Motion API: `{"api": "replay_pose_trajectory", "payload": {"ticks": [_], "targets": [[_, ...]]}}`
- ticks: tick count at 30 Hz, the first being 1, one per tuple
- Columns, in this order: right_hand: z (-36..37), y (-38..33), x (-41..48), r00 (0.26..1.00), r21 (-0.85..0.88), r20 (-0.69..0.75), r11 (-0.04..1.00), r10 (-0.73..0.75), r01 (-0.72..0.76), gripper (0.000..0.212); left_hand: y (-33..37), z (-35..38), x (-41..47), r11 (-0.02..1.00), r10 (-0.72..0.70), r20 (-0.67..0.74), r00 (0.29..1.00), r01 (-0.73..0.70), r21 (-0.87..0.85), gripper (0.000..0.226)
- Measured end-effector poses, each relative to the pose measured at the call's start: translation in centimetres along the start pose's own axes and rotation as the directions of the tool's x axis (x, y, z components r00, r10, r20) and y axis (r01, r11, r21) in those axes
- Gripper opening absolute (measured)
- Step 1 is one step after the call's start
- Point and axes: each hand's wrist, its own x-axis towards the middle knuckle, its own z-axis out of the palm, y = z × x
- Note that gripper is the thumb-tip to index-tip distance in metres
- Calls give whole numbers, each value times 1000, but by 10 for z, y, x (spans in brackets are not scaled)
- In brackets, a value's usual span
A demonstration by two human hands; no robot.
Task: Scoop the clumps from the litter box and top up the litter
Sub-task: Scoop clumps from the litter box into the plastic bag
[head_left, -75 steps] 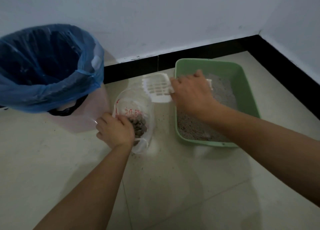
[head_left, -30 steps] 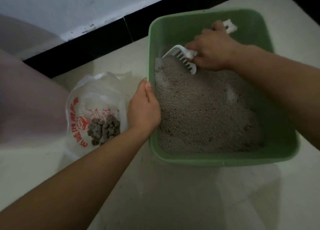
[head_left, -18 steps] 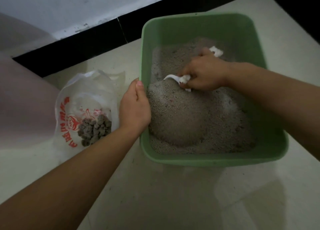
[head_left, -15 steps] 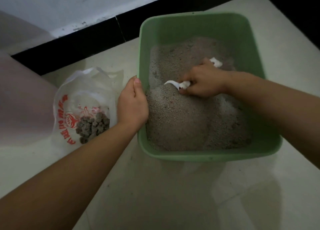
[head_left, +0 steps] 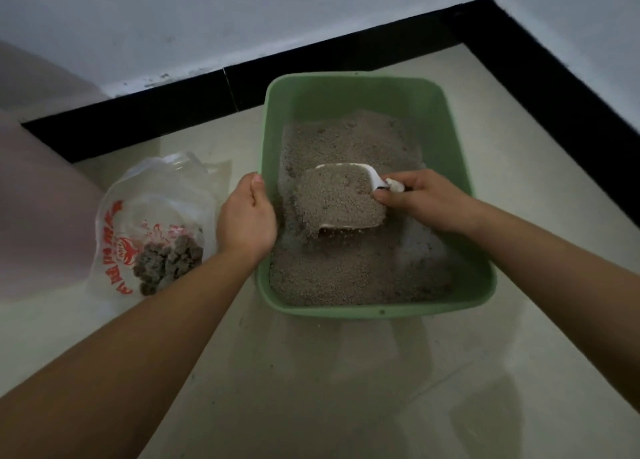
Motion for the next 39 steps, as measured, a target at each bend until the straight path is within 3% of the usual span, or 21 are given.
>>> {"api": "replay_pose_trajectory", "payload": {"ticks": [2,6,11,13,16,19,22,26,34,39], "targets": [[-3,2,-5,997,13,-69,1000,14,-13,46,0,0,0,1000,-1,3,1000,0,19,35],[-4,-1,-22,978,-45,-208,999,-7,-3,17,0,-1,1,998,-3,2,1000,3,65,38],[3,-3,-43,966,-113,-259,993,4,-35,12,5,-6,-5,988,-9,-21,1000,12,157,41],[3,-4,-49,961,-41,-274,998,38,-51,13,9,-8,-12,984,-14,-25,1000,18,175,39],[5,-8,-53,964,-167,-266,983,25,-71,21,5,-10,-27,987,-33,-8,999,34,154,37],[4,-11,-61,935,-69,-354,996,23,-51,22,-1,-10,-43,994,16,31,999,-19,103,36],[9,-13,-66,942,-178,-334,980,25,-89,25,-5,-8,-48,998,28,29,999,-29,62,37],[16,-12,-69,934,-99,-356,992,34,-74,24,-4,-7,-47,997,6,8,1000,-7,76,35],[13,-6,-79,925,-218,-366,976,-104,23,25,-4,-9,-47,995,-12,0,1000,12,96,34],[20,10,-100,918,-231,-396,971,-36,-62,27,-4,-9,-47,993,-13,-8,1000,14,119,34]]}}
